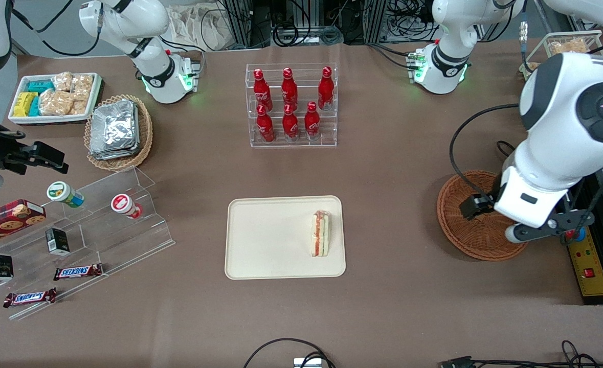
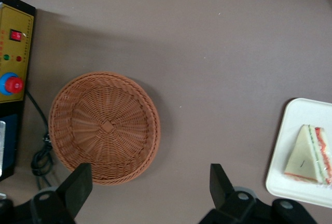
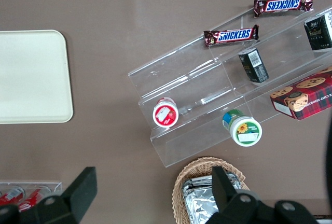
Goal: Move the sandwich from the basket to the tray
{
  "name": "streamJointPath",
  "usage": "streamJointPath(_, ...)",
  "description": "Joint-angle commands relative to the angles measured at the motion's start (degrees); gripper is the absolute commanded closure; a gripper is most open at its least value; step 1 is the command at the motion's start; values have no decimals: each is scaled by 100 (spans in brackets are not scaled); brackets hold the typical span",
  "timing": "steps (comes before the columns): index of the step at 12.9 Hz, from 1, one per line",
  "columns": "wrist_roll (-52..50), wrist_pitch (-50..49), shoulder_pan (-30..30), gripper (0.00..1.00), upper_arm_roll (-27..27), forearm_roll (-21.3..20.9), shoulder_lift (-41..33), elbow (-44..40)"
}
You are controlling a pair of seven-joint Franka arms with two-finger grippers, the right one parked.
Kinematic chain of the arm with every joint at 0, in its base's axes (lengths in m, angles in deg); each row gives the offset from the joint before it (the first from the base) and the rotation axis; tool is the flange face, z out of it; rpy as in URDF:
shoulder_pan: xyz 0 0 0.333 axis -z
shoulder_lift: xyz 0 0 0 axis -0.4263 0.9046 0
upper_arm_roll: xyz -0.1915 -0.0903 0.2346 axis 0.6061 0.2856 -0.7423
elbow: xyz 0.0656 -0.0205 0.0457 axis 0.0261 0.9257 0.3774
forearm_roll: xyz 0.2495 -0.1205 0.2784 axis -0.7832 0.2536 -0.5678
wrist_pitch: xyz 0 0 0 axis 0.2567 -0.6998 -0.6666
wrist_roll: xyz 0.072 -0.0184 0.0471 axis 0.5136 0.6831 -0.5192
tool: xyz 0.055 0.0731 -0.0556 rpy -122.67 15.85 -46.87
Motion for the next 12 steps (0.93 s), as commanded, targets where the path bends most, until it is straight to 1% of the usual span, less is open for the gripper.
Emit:
streamJointPath(1, 843, -65, -179, 0, -78, 239, -367, 260)
streamJointPath(3, 1405, -47, 74, 0, -805, 633, -796, 611)
streamJointPath(5, 2074, -74, 417, 0, -1447, 775, -1236, 962)
streamJointPath(7, 2191, -118, 489, 0, -1616, 828, -1781, 1437)
streamJointPath(8, 2199, -240, 454, 0, -1617, 1011, -1948, 1535)
streamJointPath(12, 2437, -460, 419, 0, -1740, 1285, -2187, 1544)
